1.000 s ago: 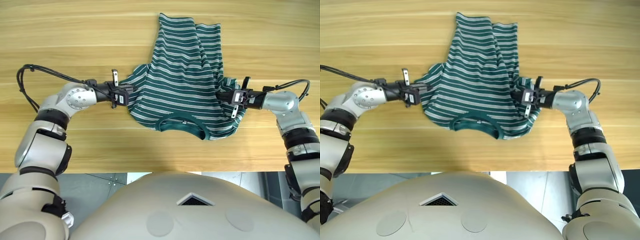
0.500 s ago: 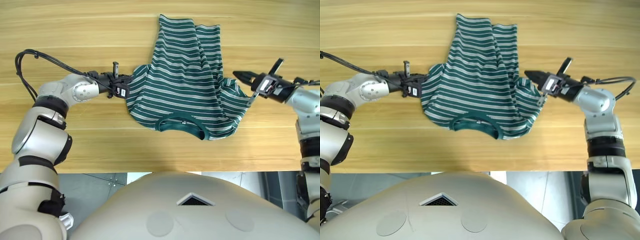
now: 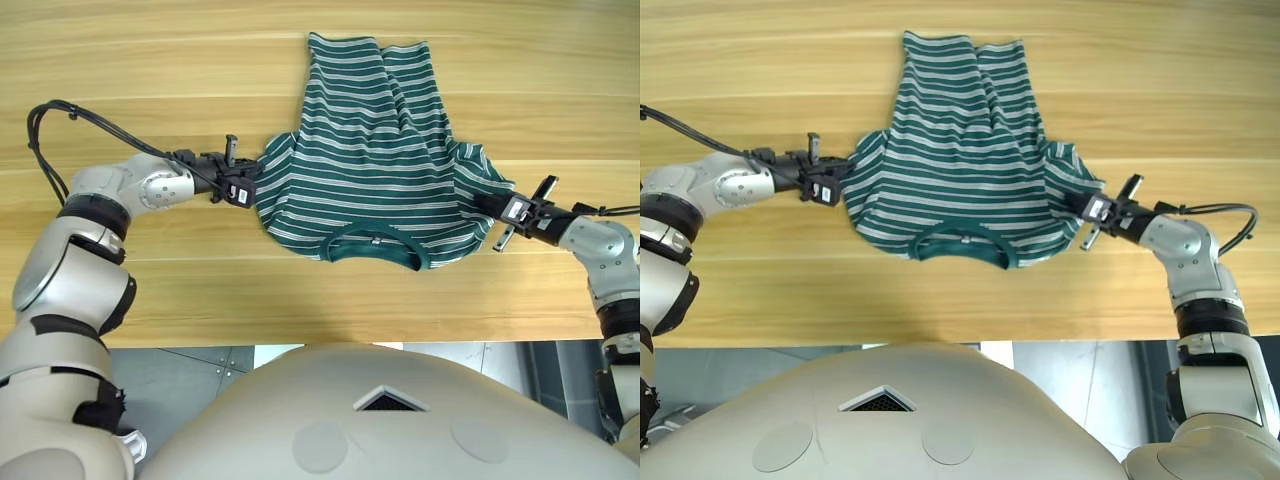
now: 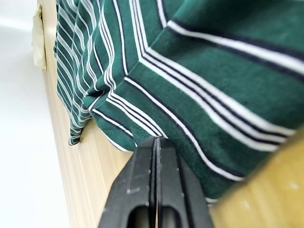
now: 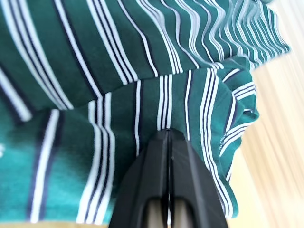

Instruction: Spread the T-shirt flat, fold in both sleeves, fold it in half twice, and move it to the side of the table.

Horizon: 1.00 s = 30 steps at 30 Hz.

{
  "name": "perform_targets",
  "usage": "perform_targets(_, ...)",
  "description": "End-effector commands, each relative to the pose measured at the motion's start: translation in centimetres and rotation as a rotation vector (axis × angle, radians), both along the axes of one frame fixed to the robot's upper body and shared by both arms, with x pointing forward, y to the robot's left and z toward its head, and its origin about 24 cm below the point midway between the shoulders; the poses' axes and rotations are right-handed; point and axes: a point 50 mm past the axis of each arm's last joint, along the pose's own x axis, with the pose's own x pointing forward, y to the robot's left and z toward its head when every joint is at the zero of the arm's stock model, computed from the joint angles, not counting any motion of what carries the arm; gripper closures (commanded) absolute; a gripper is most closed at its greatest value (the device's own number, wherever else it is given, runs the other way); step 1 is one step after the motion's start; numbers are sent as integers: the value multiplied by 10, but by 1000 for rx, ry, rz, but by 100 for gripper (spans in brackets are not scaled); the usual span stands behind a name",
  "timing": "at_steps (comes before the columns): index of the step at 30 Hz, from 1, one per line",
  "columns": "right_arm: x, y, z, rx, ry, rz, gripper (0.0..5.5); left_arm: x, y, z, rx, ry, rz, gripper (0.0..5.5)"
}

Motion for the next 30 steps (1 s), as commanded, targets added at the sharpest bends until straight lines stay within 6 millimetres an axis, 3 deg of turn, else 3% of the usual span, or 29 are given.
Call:
perform_targets(1,-20,-12,-14,-23,84,-50,547,-55,20,-44,154,232,-68,550)
perform_targets(12,-49,-28,-1,39,63,-140,547,-99,45,-56,203,365,-54,550)
perform_targets(16,-48,-19,13,113,10,-89,547,-109,45,-54,152,401,-43,550)
perform_targets(21,-43,9,35,229,-44,60,547,-89,35,-16,-73,358,5,550)
perform_targets(26,-39,28,61,326,-103,198,547,-59,47,22,-122,246,94,550)
perform_targets(30,-11,45,84,380,-231,257,547,-34,48,41,-126,154,144,550)
